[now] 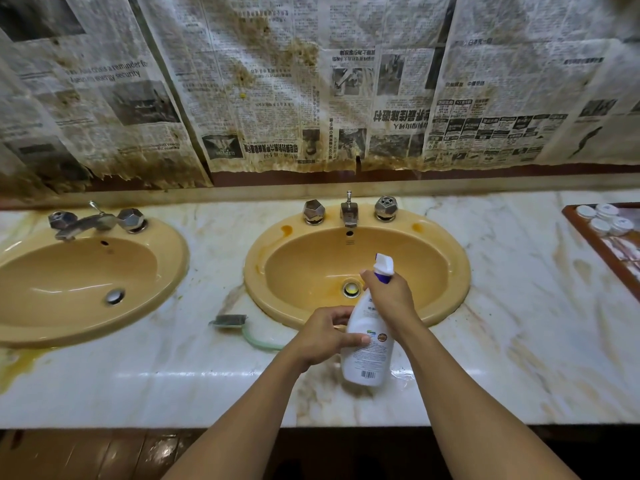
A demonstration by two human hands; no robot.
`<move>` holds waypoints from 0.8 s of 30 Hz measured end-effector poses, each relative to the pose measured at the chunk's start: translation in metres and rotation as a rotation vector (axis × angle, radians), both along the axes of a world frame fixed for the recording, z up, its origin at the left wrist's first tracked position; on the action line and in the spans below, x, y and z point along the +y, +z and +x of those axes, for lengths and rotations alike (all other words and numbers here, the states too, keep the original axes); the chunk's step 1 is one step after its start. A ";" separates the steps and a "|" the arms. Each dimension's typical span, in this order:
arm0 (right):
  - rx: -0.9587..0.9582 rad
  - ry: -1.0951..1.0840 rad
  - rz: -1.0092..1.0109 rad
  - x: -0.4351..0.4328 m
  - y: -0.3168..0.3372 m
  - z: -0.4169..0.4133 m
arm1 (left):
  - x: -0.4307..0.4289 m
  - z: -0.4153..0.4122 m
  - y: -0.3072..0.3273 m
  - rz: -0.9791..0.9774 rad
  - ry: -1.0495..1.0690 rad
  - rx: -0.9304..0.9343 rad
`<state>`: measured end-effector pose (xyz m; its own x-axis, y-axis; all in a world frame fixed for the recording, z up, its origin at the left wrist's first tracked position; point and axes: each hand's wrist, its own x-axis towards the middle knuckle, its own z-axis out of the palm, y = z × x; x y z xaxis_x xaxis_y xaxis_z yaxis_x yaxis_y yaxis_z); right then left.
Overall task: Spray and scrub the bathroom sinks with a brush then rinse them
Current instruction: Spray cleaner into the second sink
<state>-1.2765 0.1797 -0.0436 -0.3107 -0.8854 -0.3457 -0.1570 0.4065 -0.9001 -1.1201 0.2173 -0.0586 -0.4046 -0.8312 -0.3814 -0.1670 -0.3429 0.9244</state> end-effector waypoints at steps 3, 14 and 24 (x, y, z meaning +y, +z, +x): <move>0.001 0.003 -0.002 0.001 0.002 0.001 | -0.002 0.003 0.000 -0.010 -0.014 -0.011; -0.014 -0.067 -0.025 0.002 0.005 0.007 | -0.005 0.007 -0.001 -0.051 -0.037 -0.024; 0.055 -0.048 -0.007 -0.001 0.006 0.015 | -0.004 0.011 -0.002 -0.032 -0.034 -0.024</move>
<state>-1.2615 0.1784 -0.0372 -0.3715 -0.8711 -0.3211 -0.1868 0.4089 -0.8932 -1.1090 0.2138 -0.0610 -0.4236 -0.8291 -0.3650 -0.2007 -0.3071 0.9303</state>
